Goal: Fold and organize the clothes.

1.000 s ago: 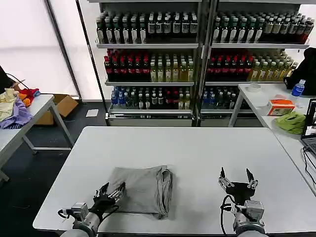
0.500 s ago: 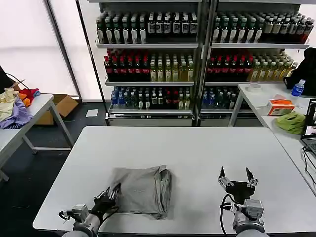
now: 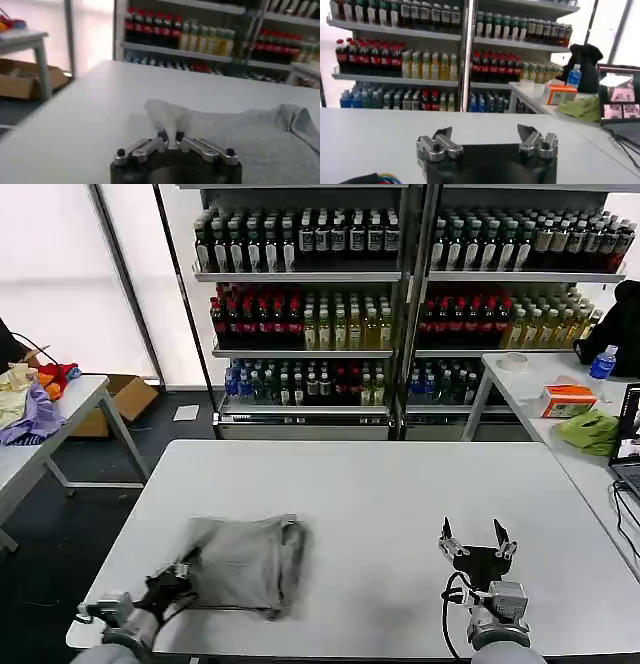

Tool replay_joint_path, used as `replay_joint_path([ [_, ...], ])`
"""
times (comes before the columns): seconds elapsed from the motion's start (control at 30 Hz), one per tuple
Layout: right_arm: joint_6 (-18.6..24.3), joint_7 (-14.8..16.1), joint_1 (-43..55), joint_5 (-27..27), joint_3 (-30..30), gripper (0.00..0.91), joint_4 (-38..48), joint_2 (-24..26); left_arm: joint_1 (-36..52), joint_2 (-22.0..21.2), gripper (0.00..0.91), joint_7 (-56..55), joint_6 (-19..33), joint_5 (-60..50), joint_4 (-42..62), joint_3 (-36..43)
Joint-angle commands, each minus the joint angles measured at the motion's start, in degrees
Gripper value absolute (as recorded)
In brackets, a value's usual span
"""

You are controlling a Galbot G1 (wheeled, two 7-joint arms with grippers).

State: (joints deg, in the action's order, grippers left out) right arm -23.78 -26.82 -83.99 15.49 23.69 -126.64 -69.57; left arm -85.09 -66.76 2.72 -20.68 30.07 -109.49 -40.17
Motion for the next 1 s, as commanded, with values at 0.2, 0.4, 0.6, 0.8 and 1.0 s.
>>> replay_joint_path([
  [0.2,-0.05,-0.05,0.96,0.19,-0.74,0.907,0.07,-0.17,-0.19,21.59,0.000,3.08,0.22,1.85,7.39,-21.17],
  [0.4,-0.08,-0.07,-0.17,-0.04,0.09,0.907,-0.34,-0.49,1.70,18.53,0.000,2.78,-0.29,0.41,2.86,-16.67],
  [0.6,-0.06,-0.16,-0.96,-0.76,1.57,0.907,0.54,-1.54,-0.09,10.94,0.000,-1.48,-3.34,5.26,-8.98,-7.04],
  [0.8,-0.53,-0.26,-2.15,-1.08,3.49,0.907,0.64,-2.69,6.97,3.43,0.000,-11.25,-8.92,7.36,-20.72,14.92],
  [1.0,-1.09,-0.62,-3.28,-2.71,4.03,0.907,0.48,-4.45,13.99,-4.08,0.000,-14.72,-8.75,-2.71,-12.57,34.24],
])
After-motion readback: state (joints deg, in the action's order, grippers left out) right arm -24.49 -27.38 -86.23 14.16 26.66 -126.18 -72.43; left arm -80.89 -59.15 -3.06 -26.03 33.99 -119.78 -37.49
